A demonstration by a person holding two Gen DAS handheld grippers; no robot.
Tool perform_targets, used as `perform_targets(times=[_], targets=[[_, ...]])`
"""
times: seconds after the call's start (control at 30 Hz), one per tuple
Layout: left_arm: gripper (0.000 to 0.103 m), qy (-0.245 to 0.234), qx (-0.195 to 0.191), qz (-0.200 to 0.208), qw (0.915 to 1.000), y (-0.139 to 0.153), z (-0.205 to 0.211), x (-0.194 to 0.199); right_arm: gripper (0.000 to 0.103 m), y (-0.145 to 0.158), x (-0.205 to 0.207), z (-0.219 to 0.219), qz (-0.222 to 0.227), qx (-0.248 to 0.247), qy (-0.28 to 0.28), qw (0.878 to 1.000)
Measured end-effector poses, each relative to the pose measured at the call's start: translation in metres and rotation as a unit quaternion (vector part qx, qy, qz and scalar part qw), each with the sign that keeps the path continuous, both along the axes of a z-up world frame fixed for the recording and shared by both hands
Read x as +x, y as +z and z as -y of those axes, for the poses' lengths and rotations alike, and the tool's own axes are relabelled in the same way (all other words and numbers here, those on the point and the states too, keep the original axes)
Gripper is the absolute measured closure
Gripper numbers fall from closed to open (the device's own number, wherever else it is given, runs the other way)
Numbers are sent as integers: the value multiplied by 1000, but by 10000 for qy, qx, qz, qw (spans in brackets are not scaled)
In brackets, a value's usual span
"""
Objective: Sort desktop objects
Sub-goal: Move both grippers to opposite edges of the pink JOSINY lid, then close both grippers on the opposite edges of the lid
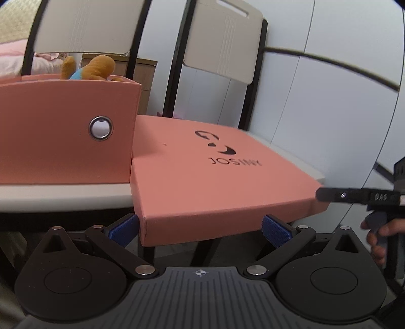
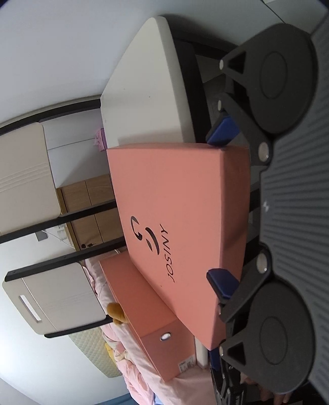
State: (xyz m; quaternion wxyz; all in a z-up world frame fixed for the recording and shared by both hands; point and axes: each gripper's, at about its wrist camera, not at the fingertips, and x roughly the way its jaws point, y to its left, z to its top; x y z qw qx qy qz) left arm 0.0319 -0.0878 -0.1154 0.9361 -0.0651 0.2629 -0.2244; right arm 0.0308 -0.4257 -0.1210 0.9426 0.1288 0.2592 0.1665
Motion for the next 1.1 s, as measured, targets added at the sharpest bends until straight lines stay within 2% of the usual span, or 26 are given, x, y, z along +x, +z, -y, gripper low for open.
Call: perform_targets(times=[0.17, 0.23, 0.33, 0.43, 0.53, 0.6, 0.67, 0.73, 0.77, 0.83, 0.87, 0.9, 1.1], targets=[[0, 81, -193, -12, 9998, 2, -11, 1, 0, 1, -4, 5, -39, 120, -74, 9999], [0, 189, -271, -23, 9994, 3, -18, 6, 0, 0, -1, 11, -104, 365, -106, 9992], [0, 337, -661, -216, 9970, 2, -35, 16, 0, -5, 8, 22, -226, 785, -384, 9959], [0, 406, -1158, -509, 9911, -3, -48, 30, 0, -14, 20, 33, -467, 1238, -613, 9893], [0, 417, -1640, -941, 9811, -12, -55, 47, 0, -23, 29, 41, -689, 1634, -747, 9813], [0, 418, -1803, -1169, 9758, -20, -54, 55, 1, -28, 34, 45, -742, 1804, -777, 9777], [0, 321, -1960, -1326, 9711, -25, -52, 59, 7, -30, 38, 47, -774, 1936, -802, 9747], [1, 217, -2085, -1449, 9670, -29, -49, 63, 23, -29, 39, 47, -765, 1971, -881, 9734], [3, 214, -2100, -1432, 9669, -29, -48, 63, 27, -29, 41, 48, -790, 2050, -877, 9716], [14, 220, -2061, -1381, 9685, -27, -46, 64, 38, -30, 43, 50, -871, 2236, -827, 9672], [21, 247, -1996, -1353, 9702, -25, -45, 64, 39, -29, 43, 50, -886, 2276, -822, 9662], [23, 257, -1963, -1323, 9712, -22, -45, 63, 39, -27, 43, 49, -906, 2251, -844, 9664], [22, 214, -2020, -1033, 9737, 1, -46, 54, 40, -4, 33, 48, -598, 2143, -799, 9716]])
